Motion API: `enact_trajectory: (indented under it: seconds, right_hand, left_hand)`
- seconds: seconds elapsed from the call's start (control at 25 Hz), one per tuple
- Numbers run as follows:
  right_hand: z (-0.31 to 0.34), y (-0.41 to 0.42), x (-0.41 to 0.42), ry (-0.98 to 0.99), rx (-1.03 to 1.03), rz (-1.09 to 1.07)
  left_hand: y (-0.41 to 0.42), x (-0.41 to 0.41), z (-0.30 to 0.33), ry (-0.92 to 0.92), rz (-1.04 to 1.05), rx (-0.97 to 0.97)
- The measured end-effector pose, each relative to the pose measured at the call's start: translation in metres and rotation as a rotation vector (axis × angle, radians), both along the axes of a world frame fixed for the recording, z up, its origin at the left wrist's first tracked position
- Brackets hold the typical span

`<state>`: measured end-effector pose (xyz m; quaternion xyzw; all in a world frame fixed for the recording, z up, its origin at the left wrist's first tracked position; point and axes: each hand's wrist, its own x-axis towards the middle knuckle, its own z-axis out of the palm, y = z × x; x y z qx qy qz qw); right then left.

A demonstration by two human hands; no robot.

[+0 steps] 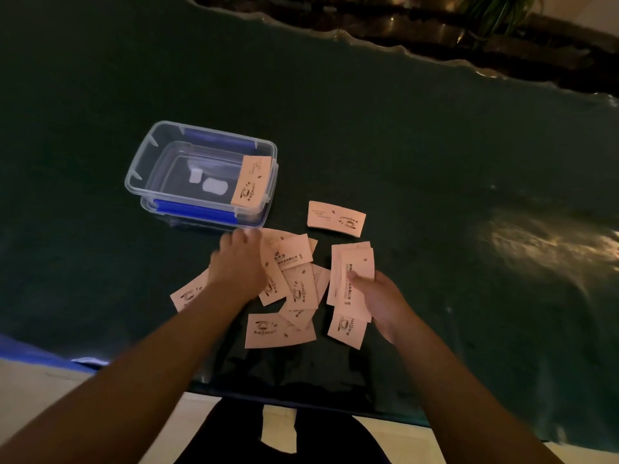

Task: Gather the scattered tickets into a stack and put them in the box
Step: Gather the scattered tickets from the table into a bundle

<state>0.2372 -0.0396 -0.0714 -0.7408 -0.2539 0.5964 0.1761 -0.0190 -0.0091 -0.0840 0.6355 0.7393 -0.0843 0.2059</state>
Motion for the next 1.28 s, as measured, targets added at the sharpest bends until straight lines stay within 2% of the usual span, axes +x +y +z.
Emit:
enact_trajectory:
  seconds: [0.08,0.12,0.16,0.32,0.6,0.8,0.88,1.0,1.12,1.28]
  right_hand:
    - [-0.003,-0.001,0.004,-0.004,-0.006,-0.012]
    - [-0.004,-0.002,0.005,-0.006,-0.007,-0.014]
    - [-0.004,-0.002,0.006,-0.010,-0.009,-0.013]
    - [-0.002,-0.002,0.006,0.008,-0.009,-0.010]
    - [0.007,0.003,0.012,0.085,0.072,0.034]
    - [0.011,0.008,0.010,0.182,0.108,0.171]
    - [0.011,0.009,0.005,0.171,0.109,0.203]
    - [0.009,0.009,0.003,0.254,0.119,0.153]
    - [0.006,0.005,0.005,0.267,0.137,0.180]
    - [0.001,0.001,0.008,0.231,0.147,0.202]
  left_hand:
    - [0.000,-0.018,0.002,0.096,-0.474,0.063]
    - [0.003,-0.026,0.001,0.093,-0.622,0.032]
    - [0.005,-0.031,-0.001,0.086,-0.683,-0.008]
    - [0.019,-0.028,-0.013,-0.011,-0.654,-0.053]
    - [0.027,0.001,-0.007,-0.026,-0.566,-0.095]
    - [0.032,0.030,0.010,-0.111,-0.688,-0.040]
    - [0.033,0.039,0.008,-0.200,-0.677,-0.053]
    - [0.028,0.049,0.001,-0.432,-0.545,-0.068]
    - [0.016,0.053,-0.007,-0.517,-0.468,-0.054]
    - [-0.004,0.058,-0.011,-0.633,-0.438,0.106]
